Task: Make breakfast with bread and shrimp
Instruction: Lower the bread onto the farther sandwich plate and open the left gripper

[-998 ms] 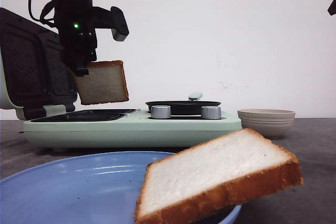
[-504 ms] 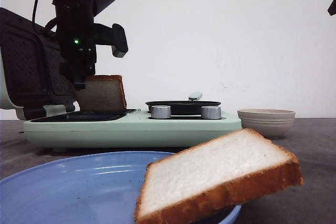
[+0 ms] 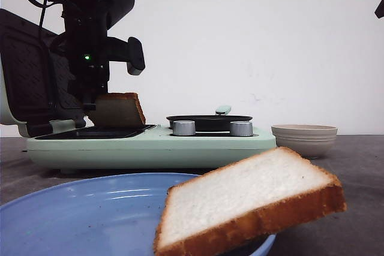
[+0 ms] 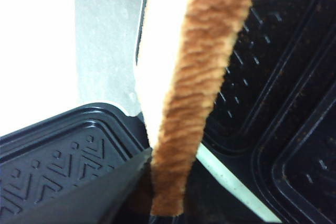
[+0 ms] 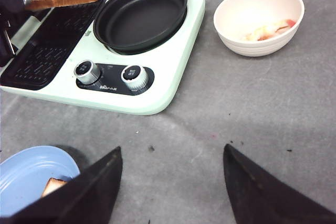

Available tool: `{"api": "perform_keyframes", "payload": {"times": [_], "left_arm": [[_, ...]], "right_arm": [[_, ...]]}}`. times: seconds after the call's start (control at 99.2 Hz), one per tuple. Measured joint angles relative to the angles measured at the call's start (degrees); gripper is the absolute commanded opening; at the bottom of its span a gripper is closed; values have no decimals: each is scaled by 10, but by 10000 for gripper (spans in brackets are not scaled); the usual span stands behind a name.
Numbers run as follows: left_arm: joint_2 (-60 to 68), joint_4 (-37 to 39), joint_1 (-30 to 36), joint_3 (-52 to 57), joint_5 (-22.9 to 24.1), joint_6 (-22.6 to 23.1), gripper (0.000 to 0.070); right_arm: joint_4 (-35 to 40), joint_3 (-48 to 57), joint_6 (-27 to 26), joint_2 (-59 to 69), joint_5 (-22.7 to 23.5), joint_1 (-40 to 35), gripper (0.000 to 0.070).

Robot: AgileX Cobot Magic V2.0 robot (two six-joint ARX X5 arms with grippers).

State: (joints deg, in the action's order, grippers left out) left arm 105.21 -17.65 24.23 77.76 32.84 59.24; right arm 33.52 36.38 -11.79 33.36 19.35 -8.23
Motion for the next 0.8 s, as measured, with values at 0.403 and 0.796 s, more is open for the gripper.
{"api": "perform_keyframes", "payload": {"times": [0.403, 0.796], "left_arm": [[0, 4, -1, 0, -17, 0, 384], [0, 3, -1, 0, -17, 0, 570]], "right_arm": [[1, 0, 0, 0, 0, 0, 377], [1, 0, 0, 0, 0, 0, 377]]}}
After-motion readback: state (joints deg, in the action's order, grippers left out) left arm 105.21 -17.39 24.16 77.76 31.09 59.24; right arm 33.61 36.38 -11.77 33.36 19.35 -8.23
